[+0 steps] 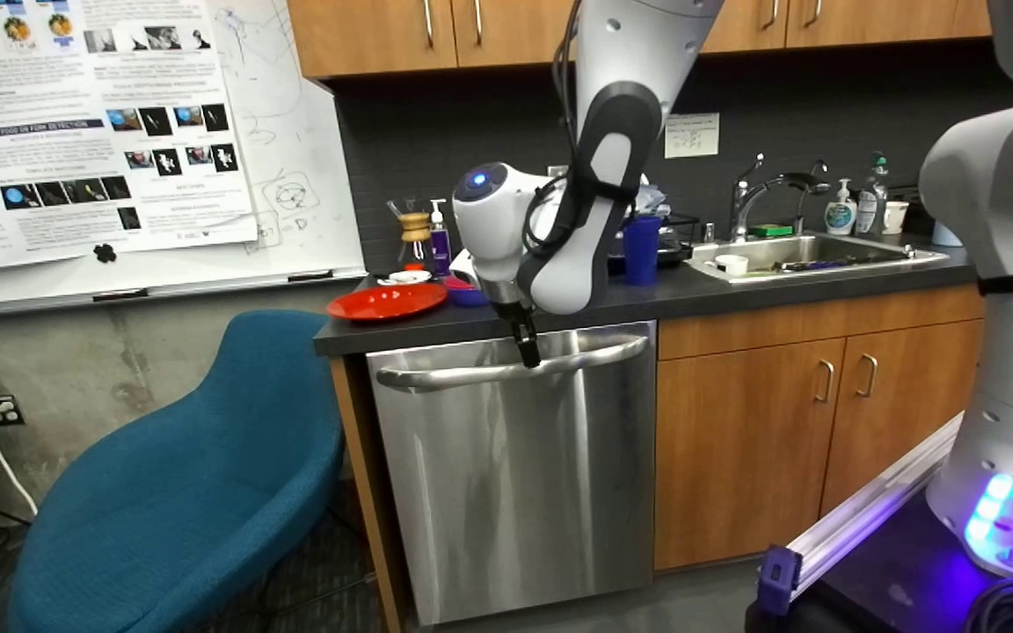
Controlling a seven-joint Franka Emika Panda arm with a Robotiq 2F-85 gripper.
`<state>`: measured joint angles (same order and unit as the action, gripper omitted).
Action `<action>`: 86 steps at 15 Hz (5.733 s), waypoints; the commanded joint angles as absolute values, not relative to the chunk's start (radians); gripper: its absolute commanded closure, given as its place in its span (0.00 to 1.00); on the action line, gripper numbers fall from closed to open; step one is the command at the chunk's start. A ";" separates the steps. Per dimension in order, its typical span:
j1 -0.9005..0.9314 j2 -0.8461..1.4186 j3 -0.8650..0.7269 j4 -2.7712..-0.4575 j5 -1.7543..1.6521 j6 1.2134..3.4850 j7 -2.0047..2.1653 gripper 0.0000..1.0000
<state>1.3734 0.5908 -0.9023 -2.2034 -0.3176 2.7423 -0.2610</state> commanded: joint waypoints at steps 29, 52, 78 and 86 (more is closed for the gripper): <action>0.479 0.581 0.000 -1.880 -0.544 2.596 -0.094 0.00; 0.491 0.734 -0.053 -1.696 -0.597 2.448 0.124 0.00; 0.466 0.891 -0.074 -1.645 -0.578 2.664 0.106 0.00; 0.478 0.893 -0.097 -1.697 -0.568 2.736 0.122 0.00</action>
